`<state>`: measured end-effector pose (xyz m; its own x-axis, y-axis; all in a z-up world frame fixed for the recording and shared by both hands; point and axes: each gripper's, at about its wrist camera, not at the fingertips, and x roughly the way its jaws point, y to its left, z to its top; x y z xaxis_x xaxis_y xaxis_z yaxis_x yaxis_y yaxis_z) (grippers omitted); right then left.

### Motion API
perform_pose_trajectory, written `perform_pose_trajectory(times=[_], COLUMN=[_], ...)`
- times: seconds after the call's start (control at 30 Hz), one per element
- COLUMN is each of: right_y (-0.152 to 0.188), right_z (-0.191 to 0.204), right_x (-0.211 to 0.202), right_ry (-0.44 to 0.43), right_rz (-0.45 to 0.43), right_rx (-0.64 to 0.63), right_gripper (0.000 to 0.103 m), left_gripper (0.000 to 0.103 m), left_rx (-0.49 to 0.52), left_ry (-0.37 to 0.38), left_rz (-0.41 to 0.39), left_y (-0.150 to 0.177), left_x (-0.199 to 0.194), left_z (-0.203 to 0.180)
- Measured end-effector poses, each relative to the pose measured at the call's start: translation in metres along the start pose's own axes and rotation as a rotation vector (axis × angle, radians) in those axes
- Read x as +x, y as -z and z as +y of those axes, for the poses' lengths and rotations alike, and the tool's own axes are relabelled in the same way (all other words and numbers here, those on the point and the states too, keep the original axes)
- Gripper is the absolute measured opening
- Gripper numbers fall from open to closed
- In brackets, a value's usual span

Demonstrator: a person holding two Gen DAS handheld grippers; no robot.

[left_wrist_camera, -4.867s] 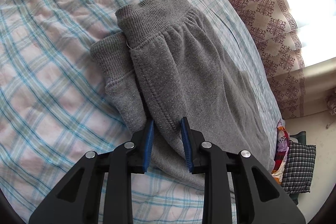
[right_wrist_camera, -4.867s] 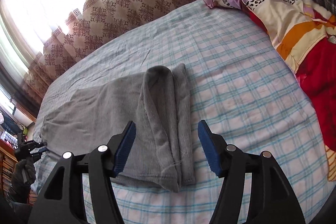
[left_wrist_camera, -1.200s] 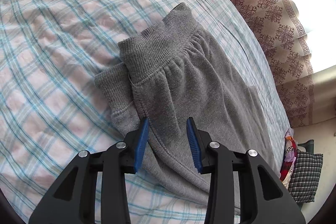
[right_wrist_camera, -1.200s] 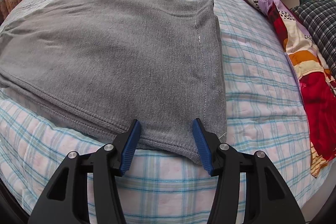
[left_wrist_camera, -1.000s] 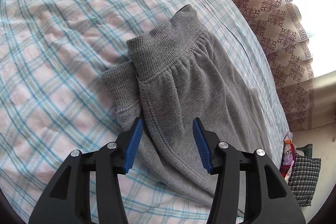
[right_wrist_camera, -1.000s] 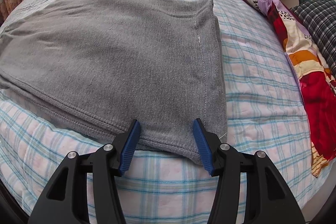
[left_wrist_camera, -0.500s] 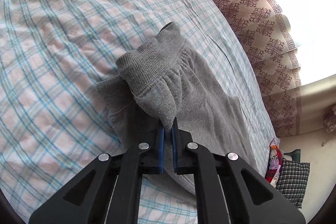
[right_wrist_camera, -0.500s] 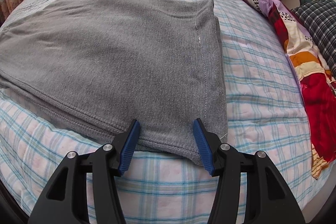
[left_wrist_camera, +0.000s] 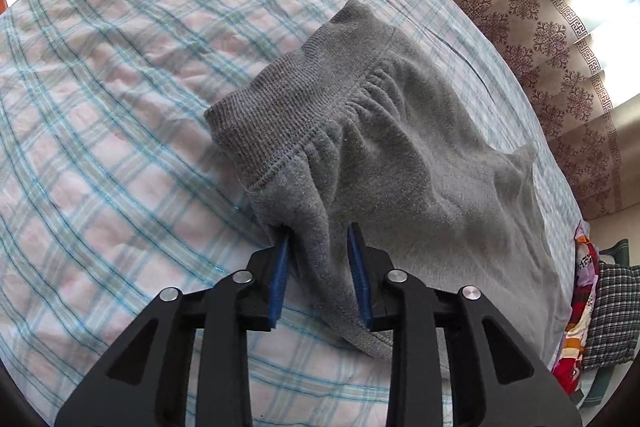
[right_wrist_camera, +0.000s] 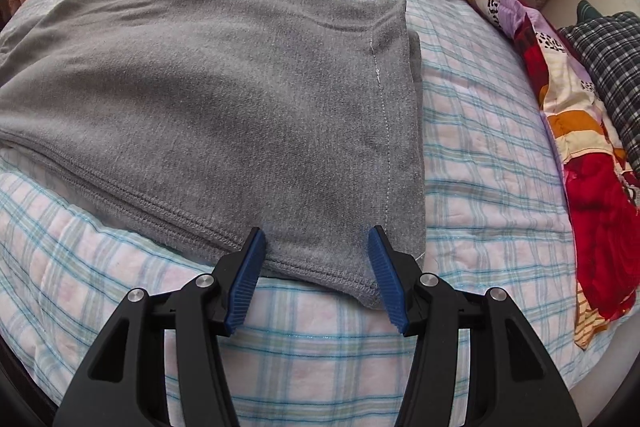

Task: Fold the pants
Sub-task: 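Lower the waistband onto the folded pants and open the left tool, then smooth the folded pants with the left tool while the right tool moves over them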

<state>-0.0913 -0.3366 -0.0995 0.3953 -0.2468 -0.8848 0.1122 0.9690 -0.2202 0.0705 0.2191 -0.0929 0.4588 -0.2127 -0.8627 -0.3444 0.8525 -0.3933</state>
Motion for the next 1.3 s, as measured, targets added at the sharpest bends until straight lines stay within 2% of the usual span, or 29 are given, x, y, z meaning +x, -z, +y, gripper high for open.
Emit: perform_pose_trajectory(times=[0.07,0.1,0.2,0.23,0.33,0.43,0.6,0.7,0.77,0.83,0.87,0.9,0.97,1.03,1.07,1.1,1.2,1.3], right_y=[0.001,0.001,-0.005,-0.010,-0.032,-0.063,-0.112,-0.126,-0.124,-0.112,-0.105,-0.098,-0.089,-0.091,-0.095,-0.101,-0.126,-0.162], right_z=[0.002,0.003,0.002,0.001,0.003,0.012,0.025,0.020,0.005,-0.016,-0.024,-0.033,-0.044,-0.046,-0.044,-0.041,-0.025,-0.002], right_x=[-0.002,-0.002,-0.009,-0.013,-0.025,-0.020,0.015,0.041,0.057,0.063,0.063,0.063,0.064,0.063,0.061,0.055,0.024,0.005], right_ry=[0.012,0.017,0.028,0.033,0.032,0.004,-0.032,0.028,0.116,0.145,0.161,0.139,0.083,0.067,0.082,0.103,0.130,0.010], right_rz=[0.007,0.010,0.016,-0.003,-0.092,-0.145,-0.166,-0.138,-0.095,-0.082,-0.071,-0.065,-0.053,-0.044,-0.037,-0.040,-0.136,-0.218], right_rx=[-0.009,-0.011,0.018,0.032,0.050,0.034,0.009,0.013,0.048,0.118,0.155,0.202,0.270,0.271,0.252,0.228,0.168,0.130], right_gripper=[0.054,0.054,0.054,0.054,0.056,0.060,0.061,0.061,0.062,0.078,0.083,0.088,0.088,0.088,0.088,0.088,0.086,0.086], left_gripper=[0.045,0.047,0.047,0.048,0.048,0.048,0.048,0.048,0.048,0.038,0.029,0.028,0.028,0.039,0.053,0.062,0.072,0.072], left_rx=[0.045,0.065,0.135,0.169,0.262,0.322,0.313,0.297,0.251,0.204,0.187,0.178,0.189,0.226,0.249,0.265,0.301,0.315], left_ry=[-0.083,-0.100,-0.122,-0.107,-0.054,-0.014,0.013,-0.037,-0.086,-0.124,-0.139,-0.142,-0.165,-0.175,-0.154,-0.136,-0.094,-0.061], left_rz=[-0.069,-0.112,-0.212,-0.228,-0.212,-0.161,-0.069,-0.050,-0.051,-0.070,-0.075,-0.079,-0.091,-0.093,-0.093,-0.095,-0.094,-0.091], left_y=[-0.001,-0.001,-0.006,-0.007,-0.014,-0.021,-0.036,-0.050,-0.065,-0.079,-0.084,-0.087,-0.086,-0.081,-0.079,-0.075,-0.064,-0.056], left_x=[-0.017,-0.027,-0.050,-0.053,-0.042,-0.013,0.036,0.064,0.078,0.086,0.090,0.093,0.095,0.093,0.091,0.088,0.080,0.076], left_z=[-0.009,-0.013,-0.031,-0.040,-0.071,-0.102,-0.126,-0.129,-0.122,-0.111,-0.107,-0.105,-0.109,-0.117,-0.122,-0.126,-0.135,-0.140])
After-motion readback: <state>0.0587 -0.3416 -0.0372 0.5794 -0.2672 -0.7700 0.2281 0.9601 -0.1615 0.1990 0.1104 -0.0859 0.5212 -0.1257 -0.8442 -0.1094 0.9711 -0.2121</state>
